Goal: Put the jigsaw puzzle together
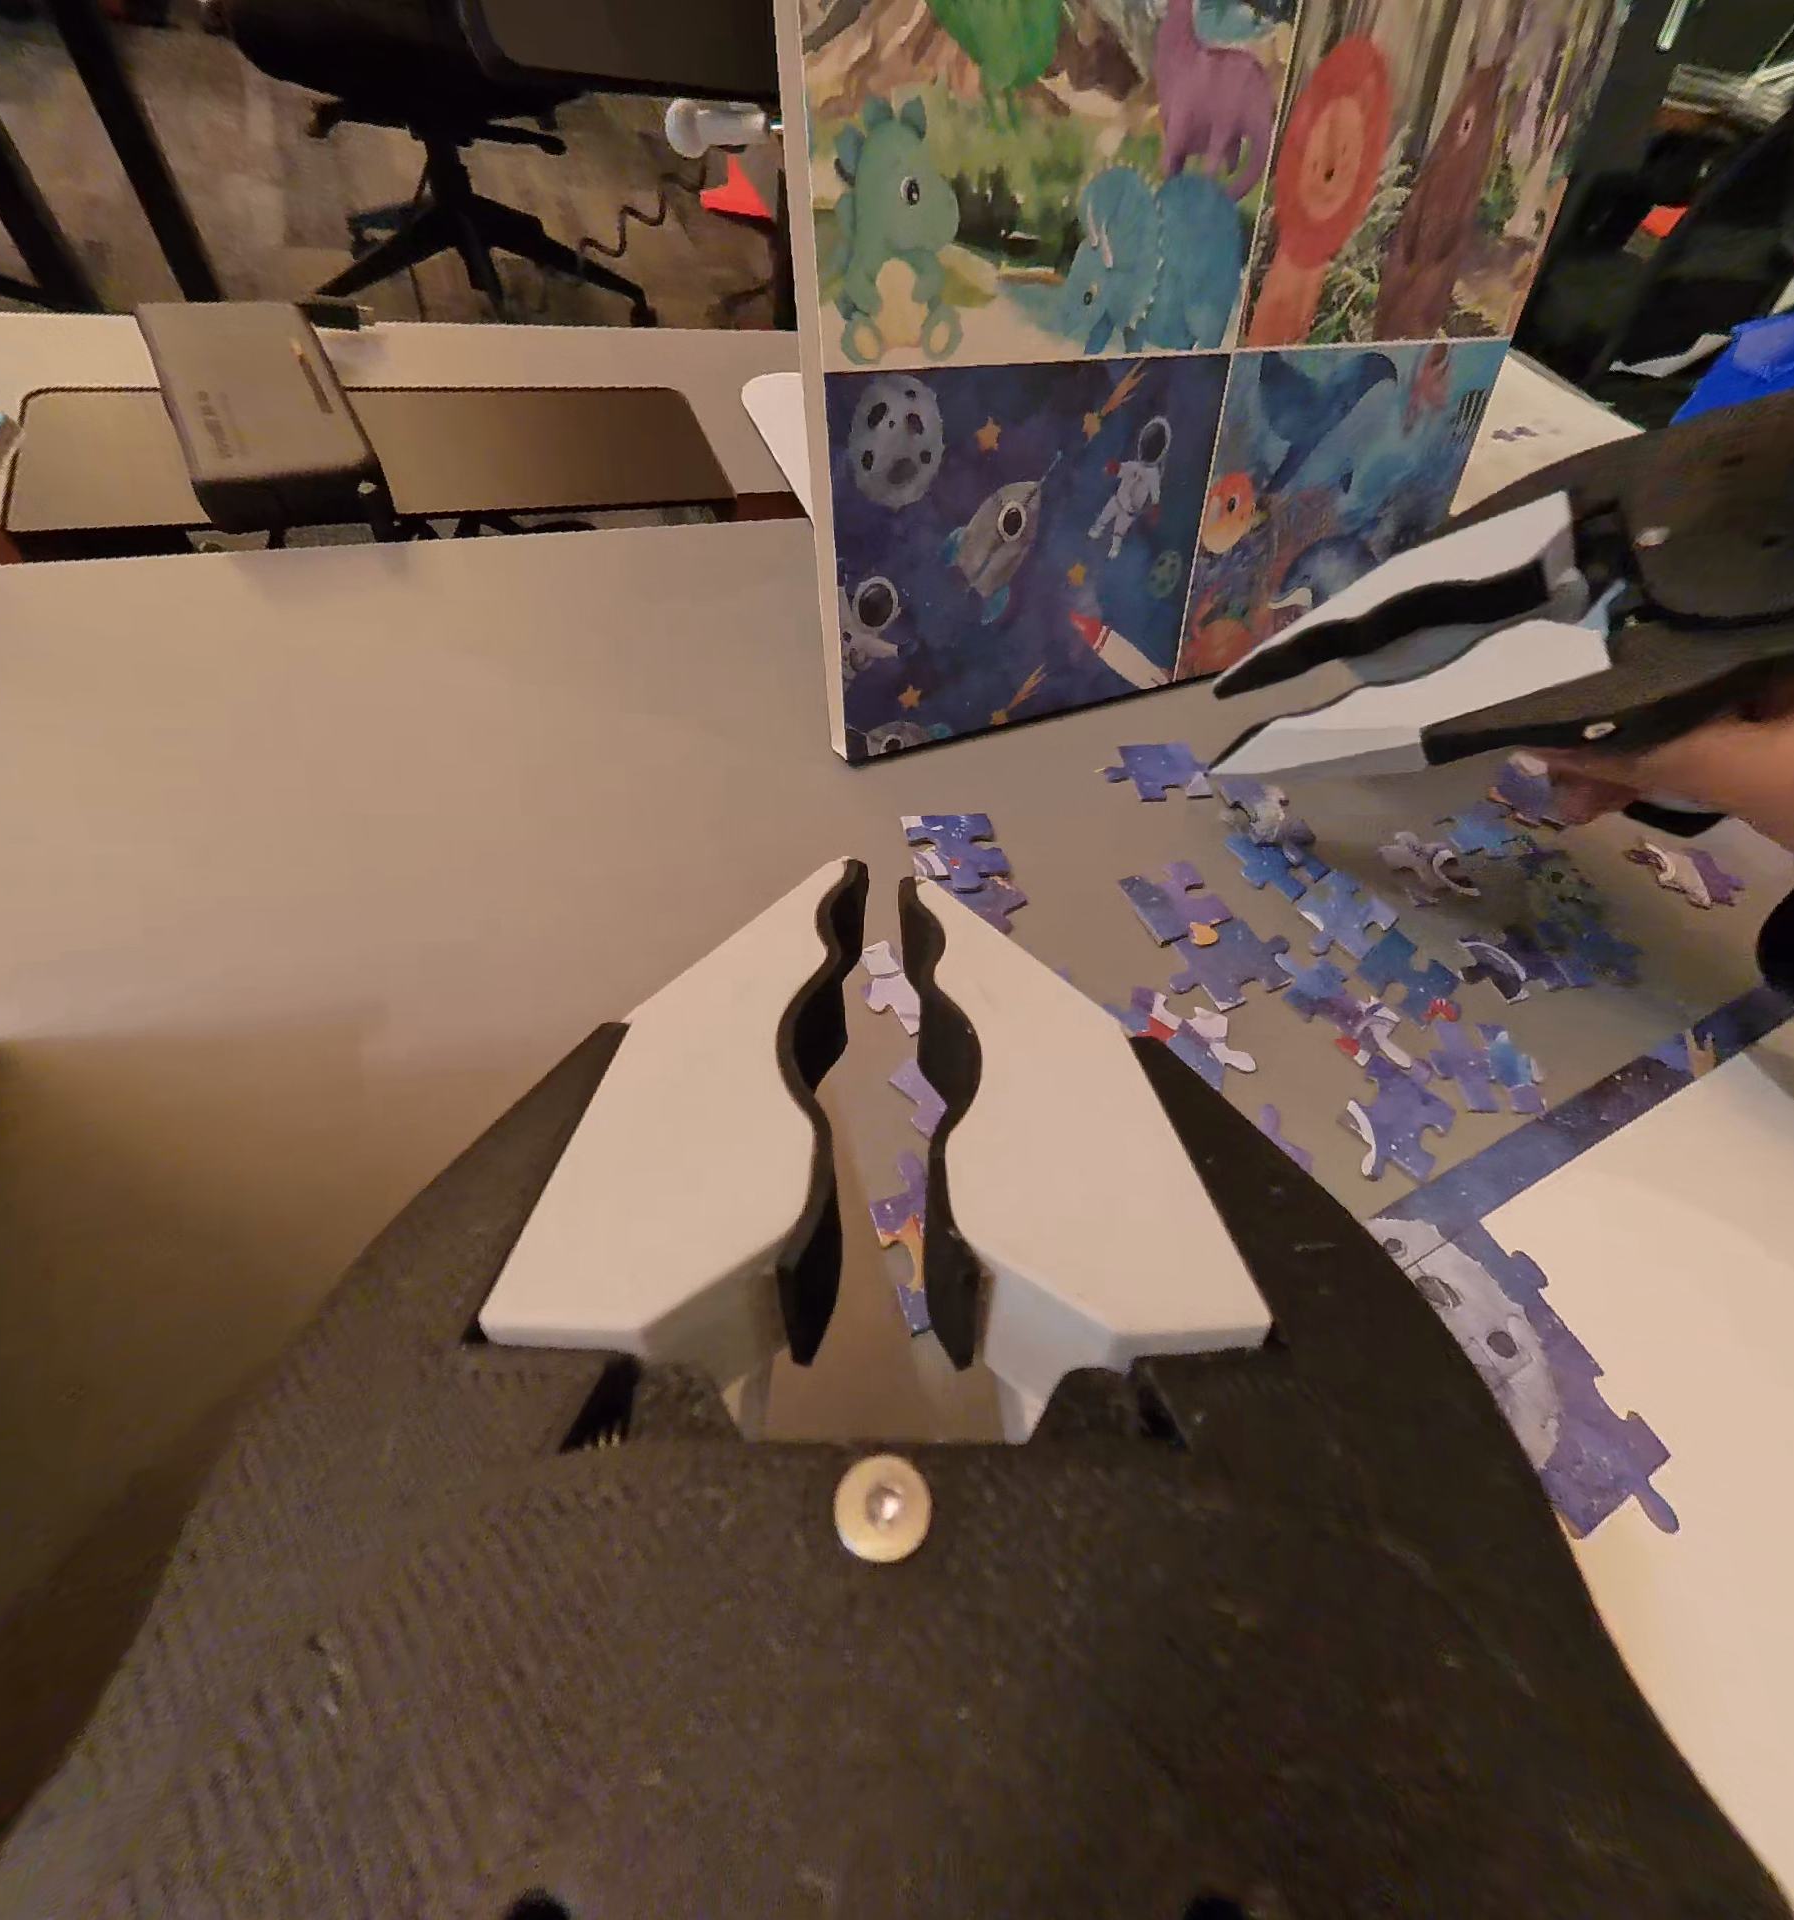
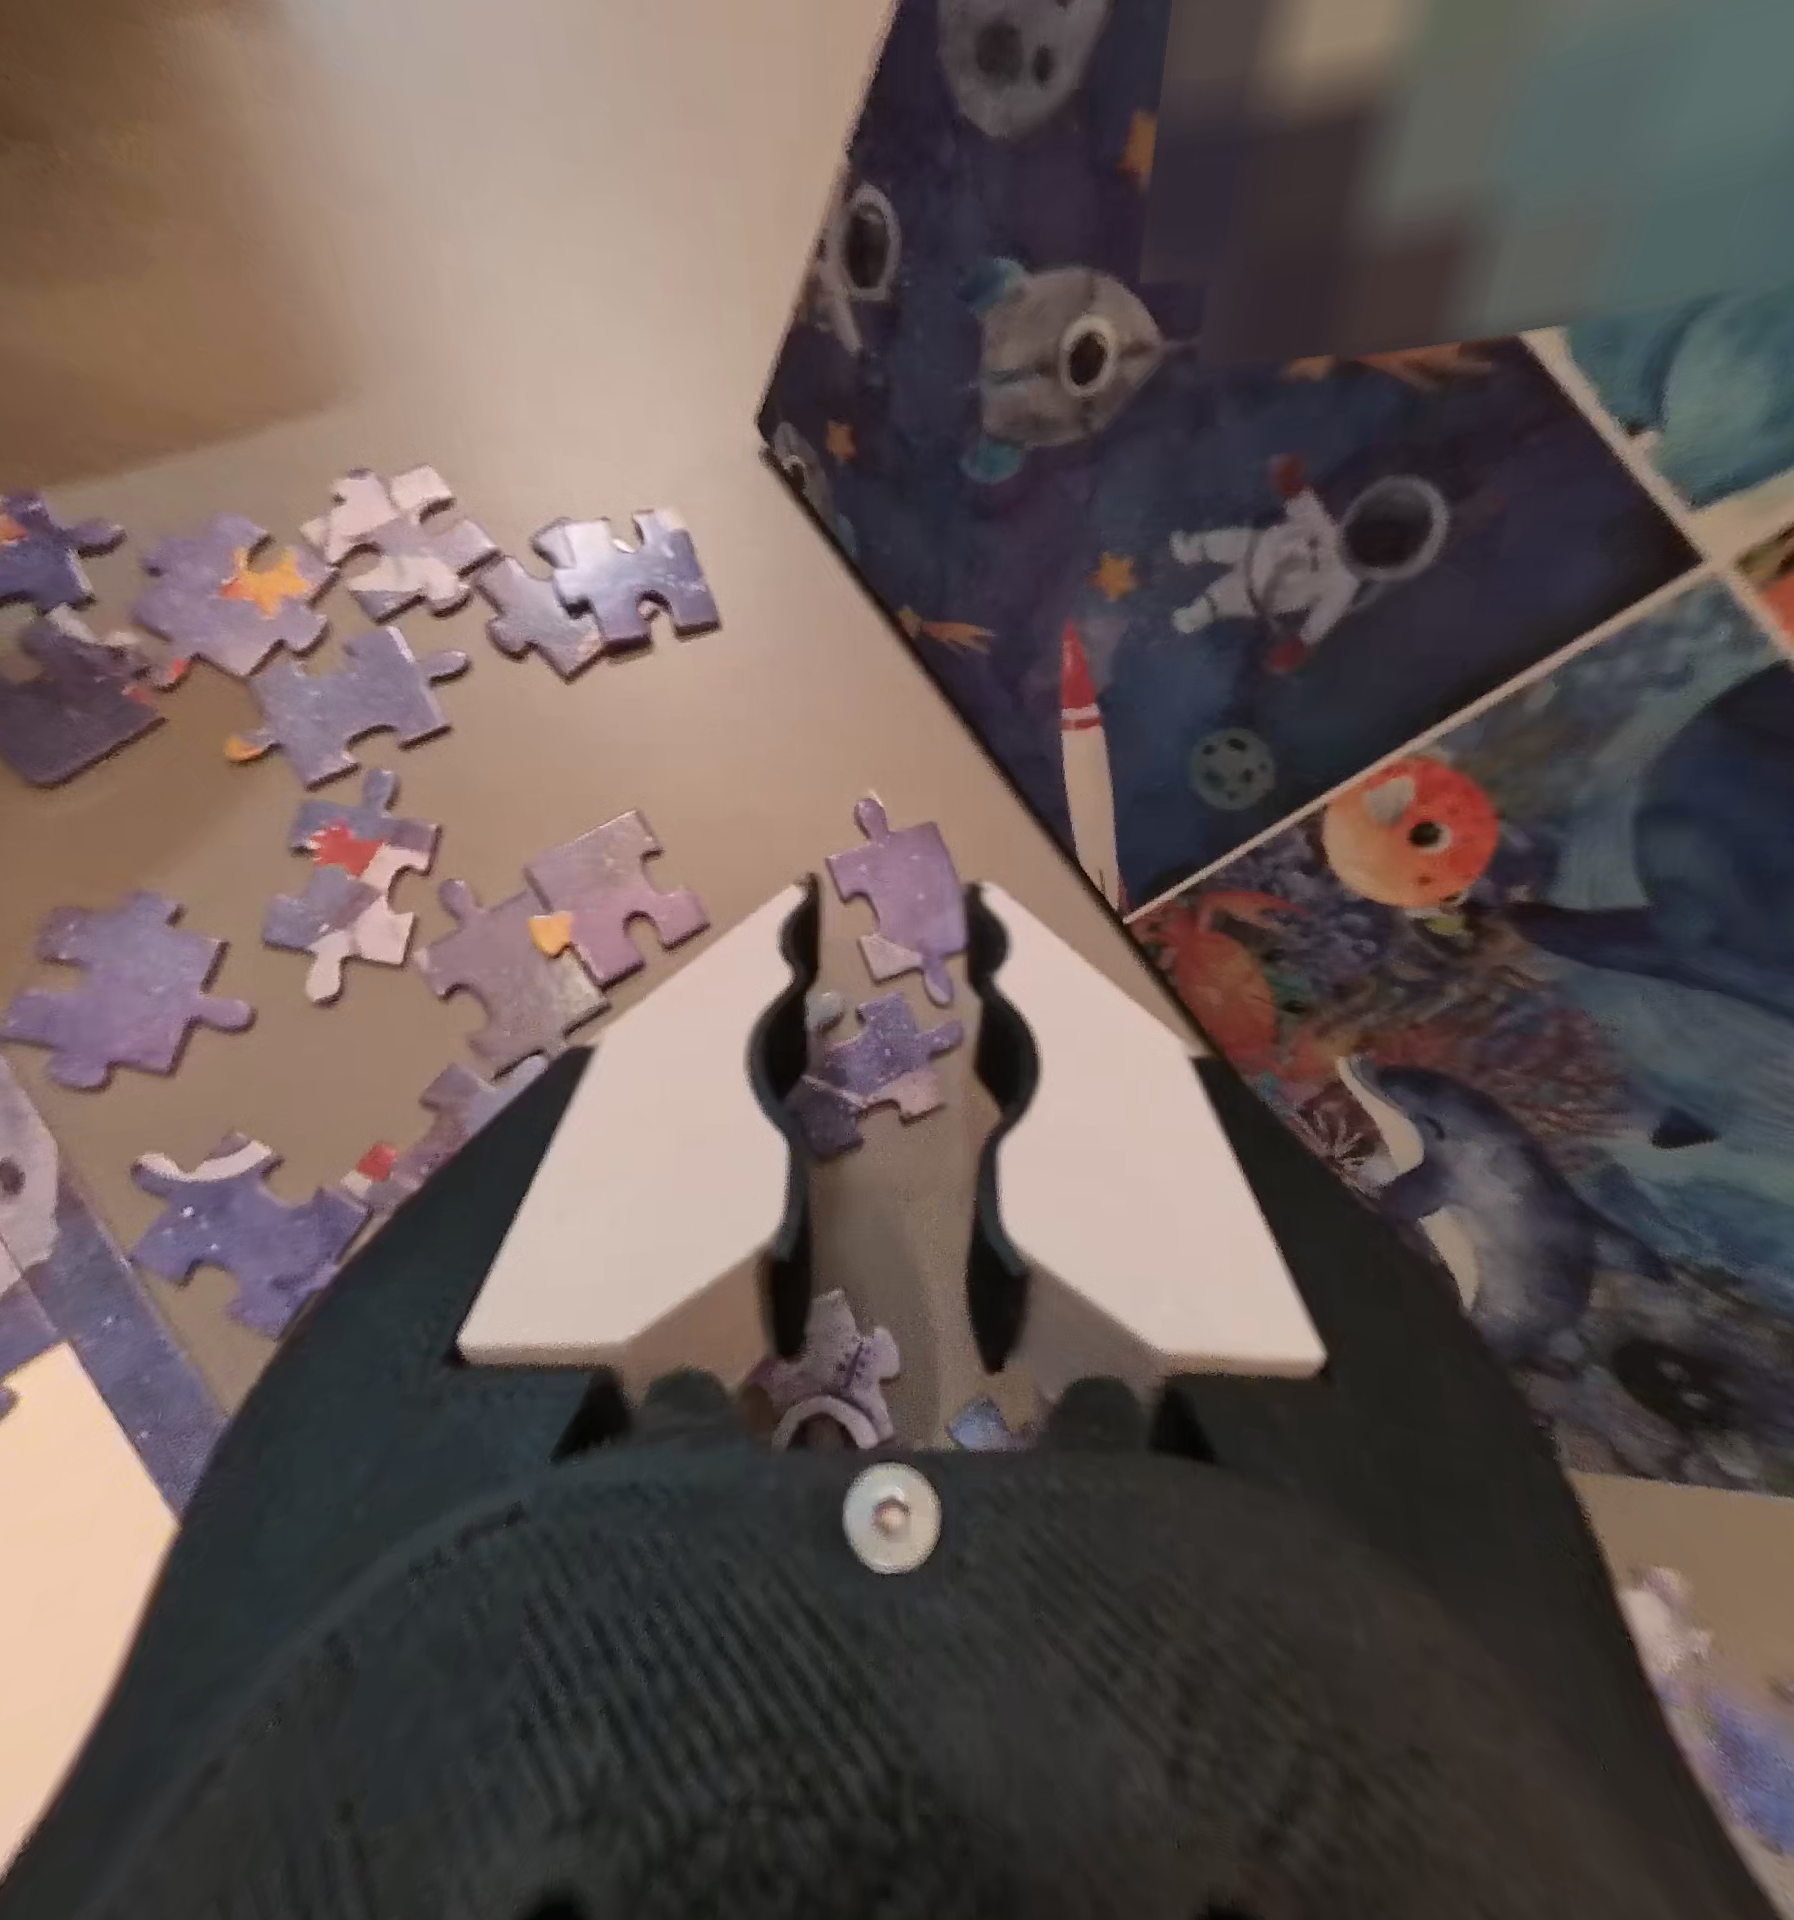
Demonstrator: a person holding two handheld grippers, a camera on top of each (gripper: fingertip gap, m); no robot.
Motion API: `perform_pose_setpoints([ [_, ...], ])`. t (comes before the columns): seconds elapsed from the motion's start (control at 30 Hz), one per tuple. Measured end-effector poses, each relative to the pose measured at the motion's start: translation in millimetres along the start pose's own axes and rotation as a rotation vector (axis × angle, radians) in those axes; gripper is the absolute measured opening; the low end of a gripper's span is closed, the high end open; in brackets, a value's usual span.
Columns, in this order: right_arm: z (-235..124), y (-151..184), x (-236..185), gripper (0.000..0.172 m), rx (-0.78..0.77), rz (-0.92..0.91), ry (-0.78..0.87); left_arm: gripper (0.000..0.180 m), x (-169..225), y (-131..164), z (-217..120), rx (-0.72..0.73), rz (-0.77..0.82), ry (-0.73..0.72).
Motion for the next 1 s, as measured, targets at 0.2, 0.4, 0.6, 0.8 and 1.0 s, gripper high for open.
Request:
perform_pose_setpoints([
  [0.2,26,10,10,0.053,0.023,0.129,-0.039,0.004,1,2,2,-0.014,0.031,-0.018],
  [0.4,25,9,4,0.027,0.012,0.099,-0.072,0.004,1,1,1,-0.007,0.028,-0.012],
  [0.6,12,2,-11,0.009,0.044,0.009,-0.102,0.005,4,0,0,-0.002,0.005,0.021],
  [0.8,-16,9,21,0.013,0.06,0.018,0.085,0.006,7,0,1,-0.002,-0.009,0.041],
  [1.0,-27,32,42,0.042,0.134,0.263,0.011,0.006,7,0,1,-0.003,-0.011,0.042],
])
Point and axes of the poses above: each gripper's, where its closed fingertips meet, z out along the fingers, y out of its underside, x = y × z across the jaws, the point moved 3 cm from there along -z, back along the fingers, and after that the axes turned 9 degrees about -y, right-handed, at the moved point
